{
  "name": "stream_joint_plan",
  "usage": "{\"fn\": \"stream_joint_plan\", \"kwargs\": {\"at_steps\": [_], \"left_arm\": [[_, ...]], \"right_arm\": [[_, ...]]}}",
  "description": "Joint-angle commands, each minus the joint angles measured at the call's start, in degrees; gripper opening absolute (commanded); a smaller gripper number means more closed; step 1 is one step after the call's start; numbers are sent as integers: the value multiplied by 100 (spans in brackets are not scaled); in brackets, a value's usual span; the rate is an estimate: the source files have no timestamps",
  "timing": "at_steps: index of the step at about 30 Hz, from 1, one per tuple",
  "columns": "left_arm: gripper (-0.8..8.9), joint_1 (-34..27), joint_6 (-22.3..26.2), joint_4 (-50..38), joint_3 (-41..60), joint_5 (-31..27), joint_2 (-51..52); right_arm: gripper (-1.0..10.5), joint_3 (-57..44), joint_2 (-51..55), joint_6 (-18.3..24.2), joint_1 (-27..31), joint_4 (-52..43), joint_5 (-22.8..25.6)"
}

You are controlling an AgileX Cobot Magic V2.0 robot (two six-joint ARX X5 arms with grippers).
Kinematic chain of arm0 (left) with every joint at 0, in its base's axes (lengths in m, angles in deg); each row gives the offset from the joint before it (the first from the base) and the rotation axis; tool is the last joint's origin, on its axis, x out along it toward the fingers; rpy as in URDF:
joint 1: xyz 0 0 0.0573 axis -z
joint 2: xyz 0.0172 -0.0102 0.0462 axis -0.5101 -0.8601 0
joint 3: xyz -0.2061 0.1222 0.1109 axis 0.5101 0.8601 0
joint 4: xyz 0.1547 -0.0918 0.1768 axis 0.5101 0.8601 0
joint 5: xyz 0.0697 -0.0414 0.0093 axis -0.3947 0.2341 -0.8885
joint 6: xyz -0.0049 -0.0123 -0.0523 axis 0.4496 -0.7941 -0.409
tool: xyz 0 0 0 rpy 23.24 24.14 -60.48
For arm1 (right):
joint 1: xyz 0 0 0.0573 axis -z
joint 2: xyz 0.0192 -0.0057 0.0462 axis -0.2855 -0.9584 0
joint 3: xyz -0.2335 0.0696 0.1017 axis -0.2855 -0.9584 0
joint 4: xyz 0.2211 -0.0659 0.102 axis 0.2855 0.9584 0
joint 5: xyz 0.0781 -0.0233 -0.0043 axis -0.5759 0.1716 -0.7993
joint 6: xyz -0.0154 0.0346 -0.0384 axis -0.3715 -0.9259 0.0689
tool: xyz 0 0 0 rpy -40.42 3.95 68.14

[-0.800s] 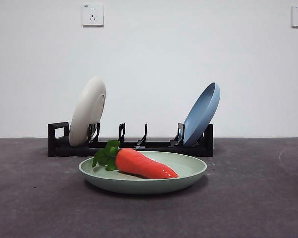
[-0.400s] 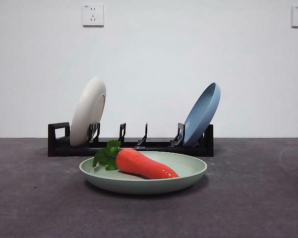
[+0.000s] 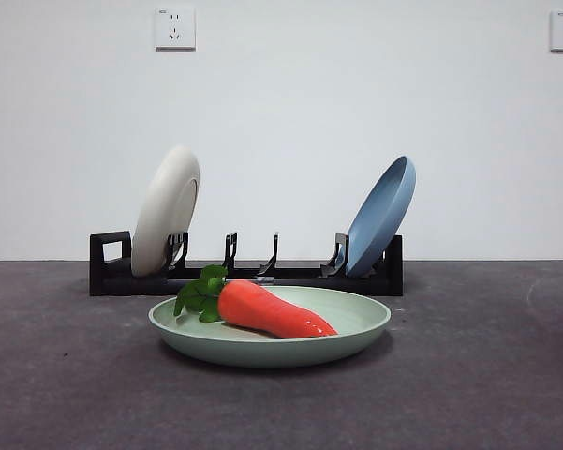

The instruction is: Take the green plate from the plate rack,put the plate on the table,take the carrot from the table,put the carrot in the plate

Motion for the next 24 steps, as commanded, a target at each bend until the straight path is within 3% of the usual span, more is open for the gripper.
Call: {"fn": "stream_joint_plan", "kwargs": {"at_steps": [1,11,12,13,16,24], "left_arm": [[-3,-13,-63,42,55,7,15],[-3,-13,-63,42,55,7,15],[-3,-13,-63,42,55,7,15],[-3,-13,-63,42,55,7,15],[-3,-13,-63,42,55,7,15],[-3,-13,-63,42,55,7,15]], "right_arm": [[2,-37,15,-28,-13,-26,15],[2,-37,155,-24,-7,-20,39],[2,-37,273,142,72,-35,59],[2,-37,409,415,195,-79,146],[2,-133,841,588,693,-614,140],[2,-1563,2339,621,2645,-2774,140]]}}
